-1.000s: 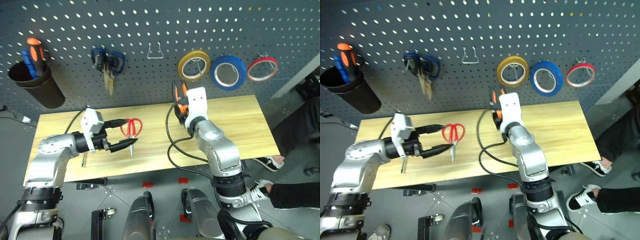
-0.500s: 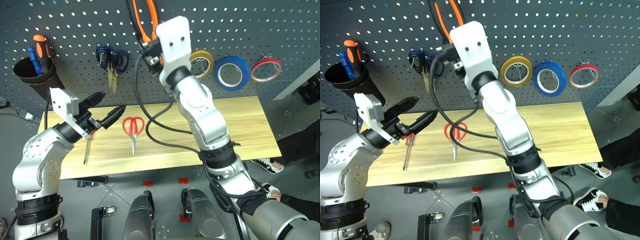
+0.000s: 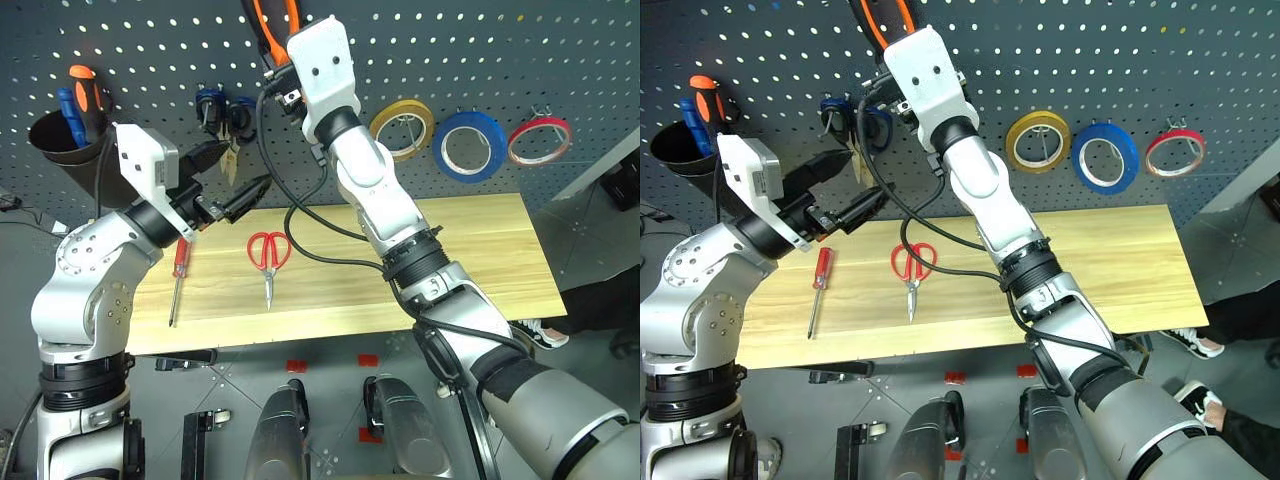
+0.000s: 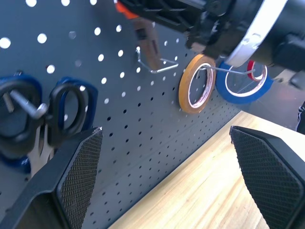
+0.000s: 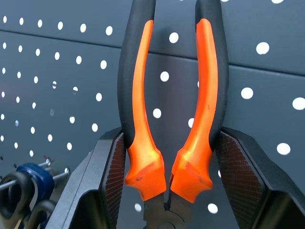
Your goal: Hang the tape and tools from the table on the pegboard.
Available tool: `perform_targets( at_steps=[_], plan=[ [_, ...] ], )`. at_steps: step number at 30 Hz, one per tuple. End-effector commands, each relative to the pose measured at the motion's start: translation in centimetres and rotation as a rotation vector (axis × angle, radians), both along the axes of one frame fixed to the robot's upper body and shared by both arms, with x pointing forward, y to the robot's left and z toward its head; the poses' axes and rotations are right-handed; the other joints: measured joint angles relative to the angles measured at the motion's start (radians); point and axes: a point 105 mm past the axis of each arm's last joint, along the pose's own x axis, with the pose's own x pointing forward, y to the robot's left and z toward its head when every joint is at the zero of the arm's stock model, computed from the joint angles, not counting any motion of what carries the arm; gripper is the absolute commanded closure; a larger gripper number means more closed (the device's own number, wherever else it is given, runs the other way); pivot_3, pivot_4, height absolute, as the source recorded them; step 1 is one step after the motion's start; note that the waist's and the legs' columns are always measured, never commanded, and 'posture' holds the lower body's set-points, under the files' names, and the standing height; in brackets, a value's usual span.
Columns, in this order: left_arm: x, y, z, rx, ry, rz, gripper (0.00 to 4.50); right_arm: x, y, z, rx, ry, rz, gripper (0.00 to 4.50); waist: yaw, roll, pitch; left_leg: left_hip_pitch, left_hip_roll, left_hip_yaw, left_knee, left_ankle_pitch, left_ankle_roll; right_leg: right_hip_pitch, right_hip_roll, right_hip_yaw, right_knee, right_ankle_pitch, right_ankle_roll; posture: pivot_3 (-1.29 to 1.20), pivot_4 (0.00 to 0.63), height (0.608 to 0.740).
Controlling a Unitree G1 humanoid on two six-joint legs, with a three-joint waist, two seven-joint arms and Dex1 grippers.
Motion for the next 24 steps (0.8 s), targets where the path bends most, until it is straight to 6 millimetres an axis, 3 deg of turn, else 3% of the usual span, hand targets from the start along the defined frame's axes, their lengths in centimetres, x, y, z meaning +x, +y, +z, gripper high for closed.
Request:
perform_targets(
  at_steps=[1, 7, 18, 24],
  plan=[
    [-0.2, -0.2, 0.7, 0.007, -0.039, -0.006, 0.0, -1.5, -0.4, 3.9, 0.063, -0.138, 0.01, 1.98, 0.0, 0.0, 0.002, 0.0, 0.0, 0.0, 0.0, 0.0, 0.0, 0.0, 0.0, 0.0, 0.0, 0.0, 0.0, -0.11, 0.368, 0.74],
    [0.1, -0.6, 0.5, 0.005, -0.037, -0.02, 0.0, -0.9, -1.8, 3.4, 0.039, -0.18, -0.05, 1.98, 0.004, 0.0, 0.006, 0.0, 0.0, 0.0, 0.0, 0.0, 0.0, 0.0, 0.0, 0.0, 0.0, 0.0, 0.0, -0.11, 0.372, 0.74],
    [0.7, -1.3, -0.3, -0.005, -0.02, -0.029, 0.0, 1.1, -2.9, -1.0, -0.025, -0.105, -0.119, 1.98, 0.003, -0.001, 0.015, 0.0, 0.0, 0.0, 0.002, 0.0, 0.0, 0.0, 0.0, 0.0, 0.002, 0.0, 0.0, -0.11, 0.379, 0.74],
    [1.2, -1.3, -1.2, -0.035, 0.013, -0.002, 0.0, 1.4, -3.2, -2.4, -0.033, -0.067, -0.128, 1.98, 0.003, 0.0, 0.016, 0.0, 0.0, 0.0, 0.002, 0.0, 0.0, 0.0, 0.0, 0.0, 0.002, 0.0, 0.0, -0.12, 0.379, 0.74]
  ],
)
